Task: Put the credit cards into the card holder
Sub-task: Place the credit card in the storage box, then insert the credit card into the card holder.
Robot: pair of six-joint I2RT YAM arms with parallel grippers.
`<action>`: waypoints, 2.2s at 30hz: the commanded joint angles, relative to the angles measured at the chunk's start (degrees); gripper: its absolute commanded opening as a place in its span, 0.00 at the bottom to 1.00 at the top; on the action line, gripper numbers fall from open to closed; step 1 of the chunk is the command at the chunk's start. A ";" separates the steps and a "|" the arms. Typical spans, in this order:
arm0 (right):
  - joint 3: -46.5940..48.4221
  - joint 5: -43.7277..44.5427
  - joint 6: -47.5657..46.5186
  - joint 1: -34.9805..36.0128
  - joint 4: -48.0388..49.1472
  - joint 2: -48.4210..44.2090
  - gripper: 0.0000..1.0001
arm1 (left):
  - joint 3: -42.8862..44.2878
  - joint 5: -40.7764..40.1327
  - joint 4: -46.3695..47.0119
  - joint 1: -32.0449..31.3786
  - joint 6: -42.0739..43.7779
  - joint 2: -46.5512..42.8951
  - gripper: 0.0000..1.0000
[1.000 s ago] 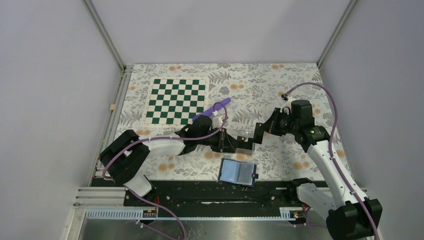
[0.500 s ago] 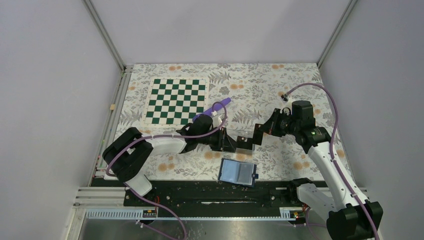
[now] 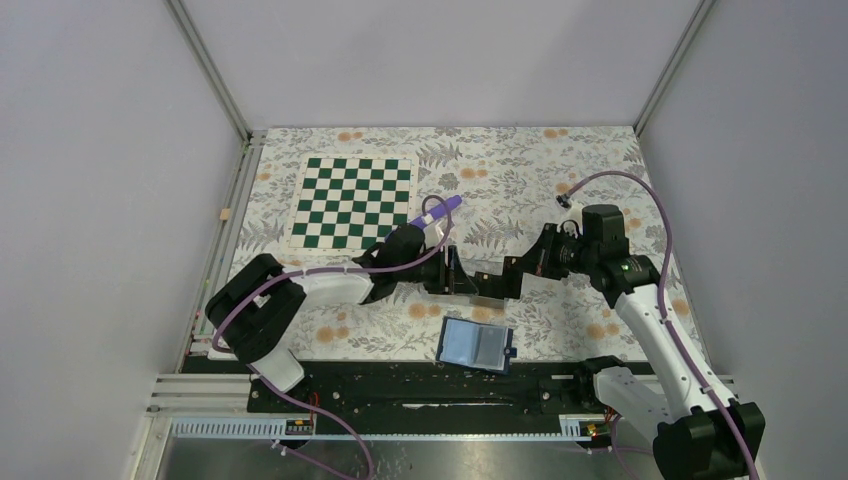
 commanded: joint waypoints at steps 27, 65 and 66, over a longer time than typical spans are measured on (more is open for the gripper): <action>-8.44 -30.36 16.59 -0.09 21.86 -7.05 0.00 | -9.26 8.10 52.33 -2.03 -22.87 -2.89 0.08; -21.22 -19.35 18.26 7.37 21.45 -12.79 0.00 | -13.12 -15.80 -9.59 -3.42 -2.43 -23.60 0.50; -22.01 -17.38 17.88 9.39 20.77 -12.60 0.00 | -14.03 -15.56 -10.52 -3.44 -2.60 -23.72 0.50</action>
